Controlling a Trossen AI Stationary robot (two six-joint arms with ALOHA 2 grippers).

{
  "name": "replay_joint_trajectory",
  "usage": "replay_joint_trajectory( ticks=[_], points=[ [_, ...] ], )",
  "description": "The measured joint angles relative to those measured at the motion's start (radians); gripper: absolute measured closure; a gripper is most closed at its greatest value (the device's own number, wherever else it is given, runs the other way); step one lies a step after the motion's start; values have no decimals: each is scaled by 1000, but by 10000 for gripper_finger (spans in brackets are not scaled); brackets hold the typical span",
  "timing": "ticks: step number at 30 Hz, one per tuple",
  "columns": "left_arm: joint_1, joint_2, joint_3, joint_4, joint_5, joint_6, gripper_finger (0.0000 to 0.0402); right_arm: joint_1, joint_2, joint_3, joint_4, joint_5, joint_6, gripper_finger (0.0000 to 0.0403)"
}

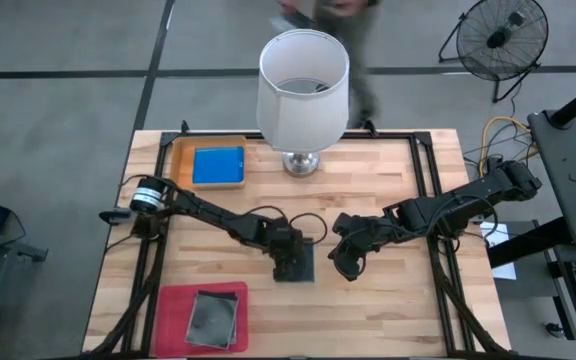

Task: Pick & place jewel cases by type
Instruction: Put the black cd case into the pink bin

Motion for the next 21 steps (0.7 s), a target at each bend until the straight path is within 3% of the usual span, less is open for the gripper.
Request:
replay_joint_trajectory(
  ticks=[10,17,21],
  points=[
    [52,-39,144,-192,-9,100,402,0,-1,0,-1,-1,1,394],
    [49,-104,282,-406,7,94,402,0,-14,1,-19,-1,-3,395],
    [40,-162,300,-527,7,62,402,0,-26,1,-38,3,-4,395]
  ],
)
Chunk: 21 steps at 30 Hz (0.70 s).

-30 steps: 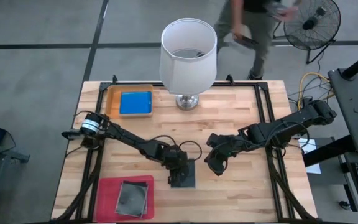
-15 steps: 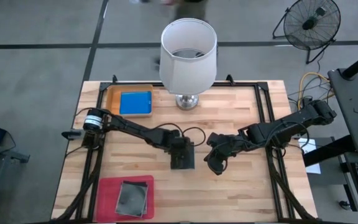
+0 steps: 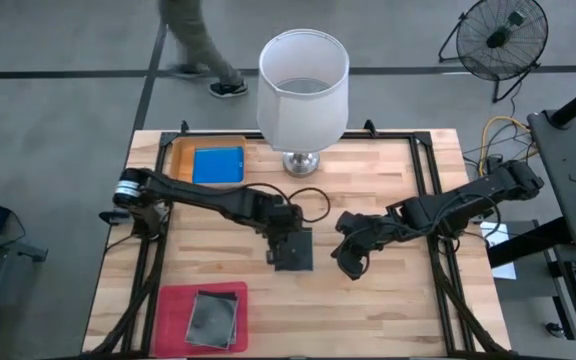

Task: Pick & place jewel cases by type
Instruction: Put the black cd case into the pink bin

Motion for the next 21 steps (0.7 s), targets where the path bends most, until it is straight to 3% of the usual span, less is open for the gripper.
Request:
replay_joint_trajectory(
  ticks=[4,9,16,21],
  points=[
    [-11,-69,-70,-32,4,-54,402,0,-14,-1,-19,35,-1,395],
    [-20,-183,-249,7,7,-169,402,0,-18,-37,-3,49,26,395],
    [-27,-296,-520,307,49,-326,402,0,-16,-120,-8,59,178,394],
    [-28,-300,-624,396,50,-355,402,0,-11,-152,-6,110,359,394]
  ],
)
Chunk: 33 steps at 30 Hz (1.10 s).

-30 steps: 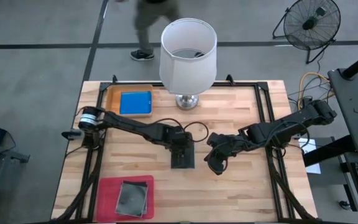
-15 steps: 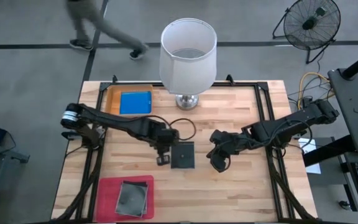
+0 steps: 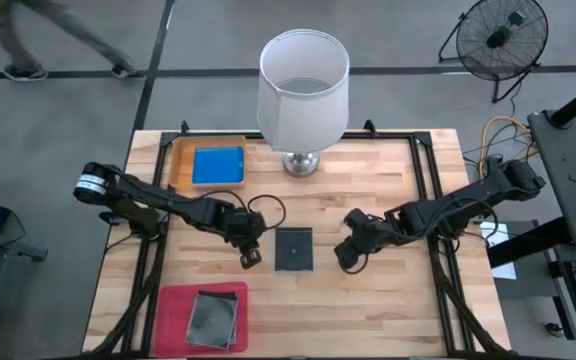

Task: Pick & place jewel cases by type
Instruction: Put the black cd case into the pink bin

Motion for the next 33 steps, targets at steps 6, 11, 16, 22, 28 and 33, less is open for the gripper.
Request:
replay_joint_trajectory(
  ticks=[6,11,16,22,28,33],
  points=[
    [0,19,-56,56,4,9,402,-3,9,-4,-2,17,90,394],
    [0,19,-71,61,5,12,402,-4,32,-8,0,17,109,394],
    [0,19,-72,86,5,37,402,-5,81,-23,43,17,157,375],
    [0,20,-72,109,12,56,402,-9,141,-57,130,16,244,316],
    [0,20,-71,113,18,63,402,-25,154,-80,158,16,316,239],
    [0,20,-72,114,22,72,402,-42,155,-93,182,17,315,189]
  ],
)
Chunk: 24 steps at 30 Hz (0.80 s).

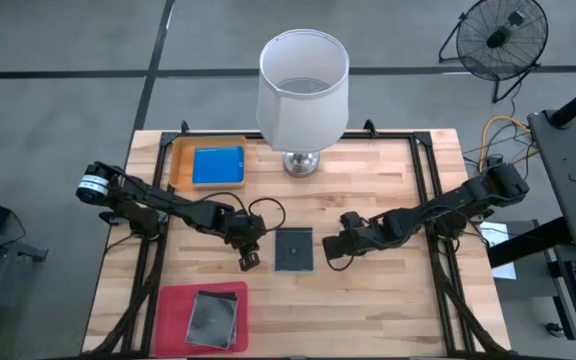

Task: Pick & place jewel cases by type
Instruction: Put the black cd case into the pink bin

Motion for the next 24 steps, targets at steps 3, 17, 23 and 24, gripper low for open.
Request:
replay_joint_trajectory(
  ticks=[3,17,23,24],
  points=[
    [0,0,0,1,0,0,402,-5,14,-13,9,1,-12,168],
    [0,0,0,8,4,-8,402,-22,14,-240,457,-3,0,156],
    [0,0,0,10,3,-9,402,-31,14,-308,543,0,15,151],
    [0,0,0,11,3,-9,402,-33,14,-322,570,0,15,150]
  ],
)
